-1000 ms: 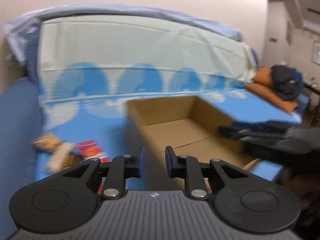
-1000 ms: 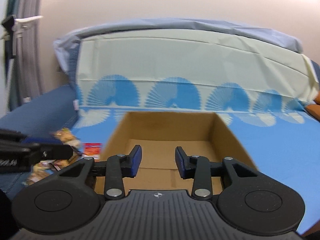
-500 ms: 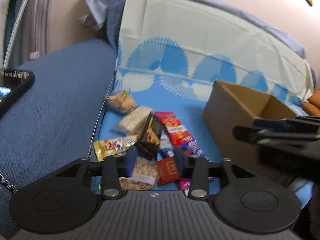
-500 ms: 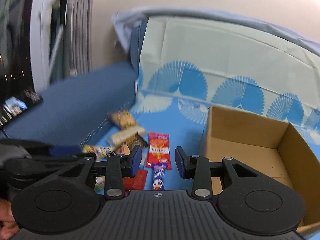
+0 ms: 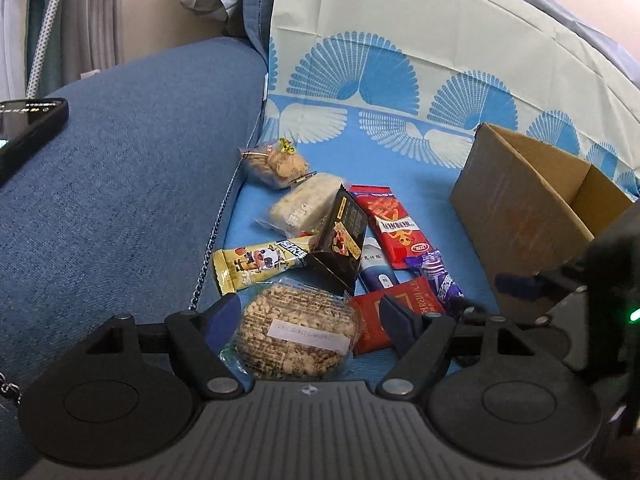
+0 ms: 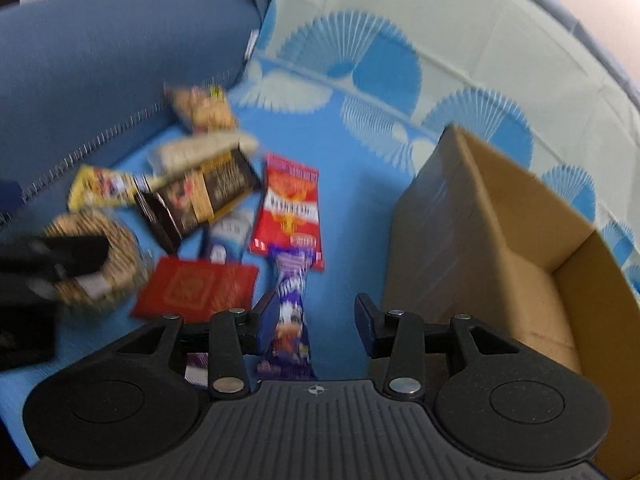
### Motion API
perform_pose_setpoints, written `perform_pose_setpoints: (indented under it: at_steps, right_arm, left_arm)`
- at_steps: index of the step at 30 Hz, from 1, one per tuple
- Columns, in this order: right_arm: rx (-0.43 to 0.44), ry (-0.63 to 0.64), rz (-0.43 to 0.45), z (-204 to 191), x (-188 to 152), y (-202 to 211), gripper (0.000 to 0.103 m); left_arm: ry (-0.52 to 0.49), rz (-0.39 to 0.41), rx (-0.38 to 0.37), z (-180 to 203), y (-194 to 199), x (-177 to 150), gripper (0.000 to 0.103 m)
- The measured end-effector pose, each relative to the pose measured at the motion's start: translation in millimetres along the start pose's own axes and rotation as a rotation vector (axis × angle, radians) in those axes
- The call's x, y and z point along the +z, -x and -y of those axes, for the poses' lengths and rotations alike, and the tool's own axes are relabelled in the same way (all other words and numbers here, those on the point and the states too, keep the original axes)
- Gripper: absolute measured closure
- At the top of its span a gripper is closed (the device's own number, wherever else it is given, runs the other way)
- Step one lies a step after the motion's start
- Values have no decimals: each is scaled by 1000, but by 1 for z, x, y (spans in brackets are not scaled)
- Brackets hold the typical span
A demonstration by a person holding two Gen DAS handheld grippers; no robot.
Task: Organize snacks
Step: 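Grasp the purple candy bar with the right gripper, then grasp the clear peanut bag with the left gripper while the right holds the candy bar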
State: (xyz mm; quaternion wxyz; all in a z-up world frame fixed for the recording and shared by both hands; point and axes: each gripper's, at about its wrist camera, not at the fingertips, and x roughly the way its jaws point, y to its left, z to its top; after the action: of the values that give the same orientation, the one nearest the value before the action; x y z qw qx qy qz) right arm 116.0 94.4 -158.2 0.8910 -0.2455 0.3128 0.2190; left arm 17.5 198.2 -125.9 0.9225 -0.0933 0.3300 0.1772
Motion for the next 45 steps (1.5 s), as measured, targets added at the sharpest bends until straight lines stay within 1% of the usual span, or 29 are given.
perform_pose_setpoints:
  at_steps: [3, 5, 6, 7, 8, 12, 15, 19, 24, 25, 27, 30, 35, 38, 40, 41, 43, 45]
  right_arm:
    - [8, 31, -39, -5, -4, -11, 61]
    - [26, 19, -67, -5, -6, -18, 66]
    - [42, 2, -71, -3, -8, -18, 82]
    - [57, -6, -68, -3, -9, -17, 84]
    - [68, -14, -59, -2, -9, -16, 86]
    - [88, -41, -1, 3, -5, 1, 87]
    - [109, -56, 41, 10, -2, 21, 87]
    - [164, -48, 90, 21, -6, 58, 87]
    - [246, -31, 109, 34, -19, 105, 87]
    - [257, -30, 119, 34, -23, 112, 87]
    - [274, -45, 103, 34, -35, 119, 87]
    - [284, -58, 77, 27, -50, 113, 87]
    - [293, -51, 34, 15, -63, 87, 87]
    - [294, -50, 3, 11, -70, 72, 86]
    - [307, -73, -16, 13, -70, 66, 84]
    - [316, -84, -20, 14, -70, 63, 82]
    - [327, -101, -15, 16, -70, 61, 67]
    - [329, -102, -8, 16, -70, 60, 64]
  left_arm:
    - [0, -4, -1, 0, 0, 0, 22]
    - [1, -4, -2, 1, -1, 0, 22]
    - [3, -3, -4, 0, -1, 0, 22]
    - [4, -2, -5, 0, -1, 0, 22]
    - [5, -2, -6, 0, -1, 0, 22]
    - [6, -1, -10, 0, -1, 0, 22]
    - [13, -6, -15, -1, 0, 0, 22]
    - [23, -19, -23, -2, 0, -1, 22]
    - [19, -41, -27, 0, -3, 0, 18]
    - [15, -48, -26, 1, -4, 0, 17]
    - [5, -64, -17, 3, -8, -1, 15]
    - [-13, -99, -1, 7, -15, -1, 12]
    - [-28, -161, 33, 10, -30, -2, 12]
    - [-34, -173, 59, 13, -35, -3, 11]
    - [-47, -182, 68, 16, -39, -4, 6]
    - [-56, -190, 70, 18, -42, -4, 5]
    - [-68, -199, 86, 20, -48, -4, 3]
    - [-73, -206, 97, 23, -53, -4, 2]
